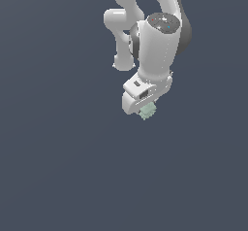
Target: Pick up the object and move it to a goal position.
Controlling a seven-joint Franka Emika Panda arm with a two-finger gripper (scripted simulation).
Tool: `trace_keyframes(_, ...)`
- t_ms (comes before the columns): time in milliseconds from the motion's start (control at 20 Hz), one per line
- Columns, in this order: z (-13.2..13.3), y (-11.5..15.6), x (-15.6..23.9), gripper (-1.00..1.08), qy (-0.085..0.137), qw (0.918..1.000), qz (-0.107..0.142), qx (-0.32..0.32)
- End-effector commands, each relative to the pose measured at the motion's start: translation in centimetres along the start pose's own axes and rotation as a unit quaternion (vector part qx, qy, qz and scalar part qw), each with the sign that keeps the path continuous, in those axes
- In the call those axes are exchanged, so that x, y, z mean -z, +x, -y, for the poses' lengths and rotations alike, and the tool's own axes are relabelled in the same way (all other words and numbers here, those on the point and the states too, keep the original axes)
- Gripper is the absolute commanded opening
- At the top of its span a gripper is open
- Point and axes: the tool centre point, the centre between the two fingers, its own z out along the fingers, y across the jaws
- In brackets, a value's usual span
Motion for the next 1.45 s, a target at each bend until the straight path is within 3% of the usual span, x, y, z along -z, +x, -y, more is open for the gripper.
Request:
trace_keyframes(0, 0.1, -0.3, 3.1, -1.0, 0.0, 1.0, 0.0, 0.0)
trace_keyframes(700, 0.1, -1.3, 17.7, -1.0, 0.001, 1.0, 0.0, 0.0)
trace_keyframes(1050, 0.0, -1.4, 21.2, -1.0, 0.0, 1.0, 0.0, 0.0)
trace_keyframes(1400, -0.1, -1.3, 22.2, -1.0, 0.0, 1.0, 0.0, -0.001)
